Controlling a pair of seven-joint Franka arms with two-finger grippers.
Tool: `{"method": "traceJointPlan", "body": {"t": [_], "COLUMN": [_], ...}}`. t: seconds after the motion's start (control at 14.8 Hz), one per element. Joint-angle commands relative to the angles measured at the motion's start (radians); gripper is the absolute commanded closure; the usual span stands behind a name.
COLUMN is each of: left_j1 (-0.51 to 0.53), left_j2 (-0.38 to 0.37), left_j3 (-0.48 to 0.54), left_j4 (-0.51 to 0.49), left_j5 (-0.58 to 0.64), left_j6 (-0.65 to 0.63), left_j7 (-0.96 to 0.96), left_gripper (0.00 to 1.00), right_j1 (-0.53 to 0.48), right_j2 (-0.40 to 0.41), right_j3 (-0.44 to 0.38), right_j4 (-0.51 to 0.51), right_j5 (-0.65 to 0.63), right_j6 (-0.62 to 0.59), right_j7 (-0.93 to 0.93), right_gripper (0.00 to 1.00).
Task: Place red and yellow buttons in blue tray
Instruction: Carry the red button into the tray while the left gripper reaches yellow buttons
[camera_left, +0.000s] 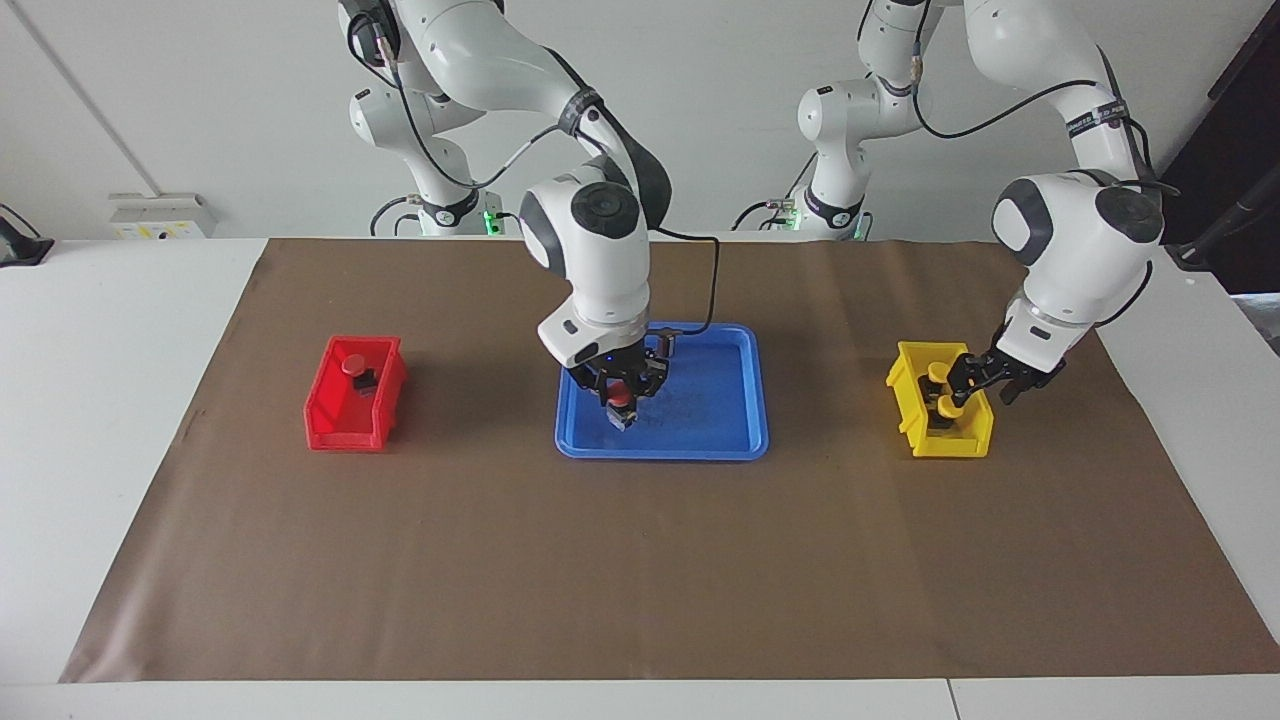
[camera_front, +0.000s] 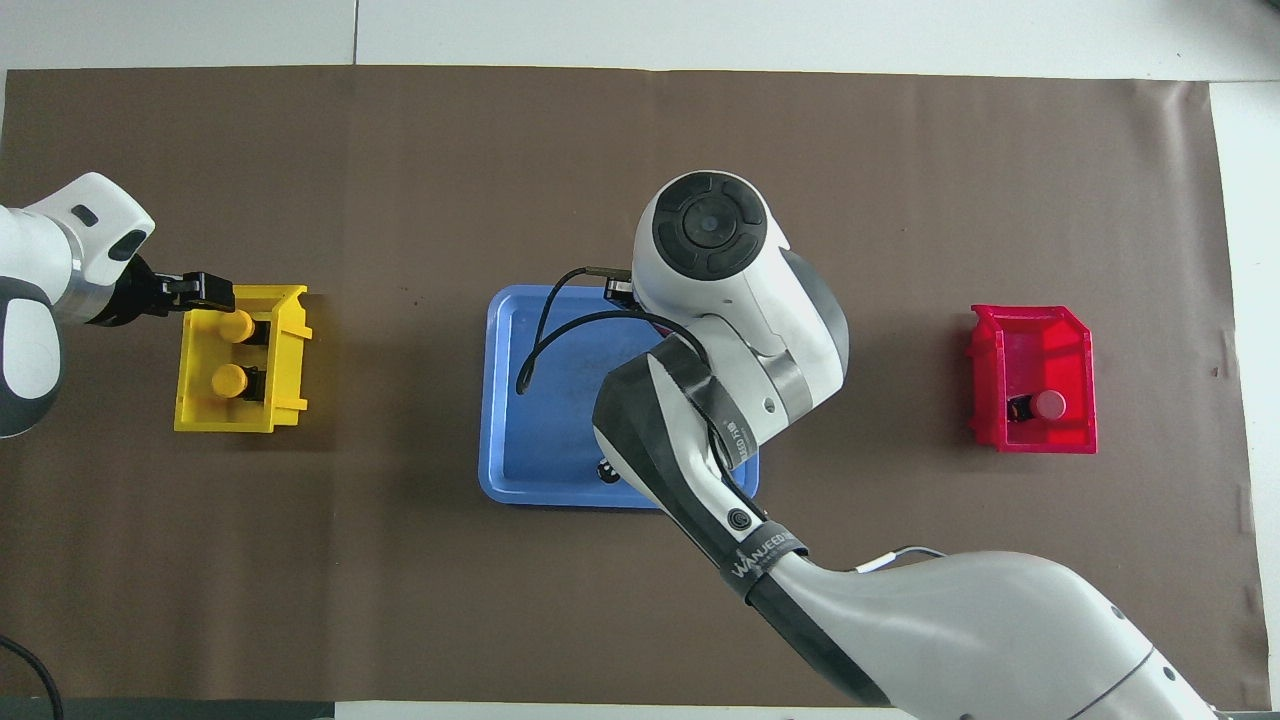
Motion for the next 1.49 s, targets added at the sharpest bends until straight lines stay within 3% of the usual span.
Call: {"method": "traceJointPlan", "body": {"t": [0.0, 0.2, 0.47, 0.61, 0.68, 0.88, 0.95, 1.02, 1.08, 1.29, 1.42], "left_j1": [-0.019, -0.026, -0.038, -0.038, -0.038, -0.038, -0.038, -0.038, -0.038, -0.038, -0.042], "left_j2": [-0.01, -0.01, -0.009, 0.003, 0.008, 0.013, 0.013, 0.013, 0.013, 0.011, 0.013], "left_j3": [0.006, 0.004, 0.006, 0.006, 0.006, 0.006, 0.006, 0.006, 0.006, 0.007, 0.0], "left_j4": [-0.059, -0.08, -0.088, -0.096, -0.097, -0.1, -0.1, -0.1, -0.094, 0.033, 0.204], "left_j5": [0.005, 0.005, 0.005, 0.005, 0.005, 0.005, 0.005, 0.005, 0.005, 0.006, 0.009], "left_j6": [0.06, 0.085, 0.091, 0.108, 0.114, 0.12, 0.12, 0.113, 0.105, -0.097, -0.303], "left_j7": [-0.02, -0.02, -0.029, -0.029, -0.029, -0.028, -0.031, -0.031, -0.037, -0.039, -0.048], "left_gripper": [0.23, 0.24, 0.25, 0.26, 0.28, 0.35, 0.45, 0.83, 0.99, 0.99, 0.99], "right_j1": [0.011, 0.034, 0.032, 0.032, 0.034, -0.022, -0.074, -0.123, -0.183, -0.341, -0.443], "right_j2": [0.022, 0.019, 0.005, 0.005, 0.005, -0.02, -0.079, -0.13, -0.196, -0.364, -0.449], "right_j3": [-0.002, -0.004, -0.002, -0.004, -0.007, -0.018, -0.018, -0.016, -0.016, -0.013, -0.015], "right_j4": [0.023, -0.023, -0.069, -0.055, -0.026, 0.084, 0.063, 0.028, -0.019, -0.222, -0.345], "right_j5": [-0.011, -0.005, -0.005, -0.005, -0.012, -0.066, -0.067, -0.066, -0.064, -0.048, 0.011], "right_j6": [0.006, 0.024, 0.038, 0.022, -0.018, -0.197, -0.233, -0.26, -0.28, -0.275, -0.224], "right_j7": [0.039, 0.059, 0.064, 0.064, 0.064, 0.026, -0.035, -0.113, -0.202, -0.468, -0.623], "right_gripper": [0.76, 0.74, 0.57, 0.07, 0.0, 0.0, 0.0, 0.0, 0.0, 0.0, 0.0]}}
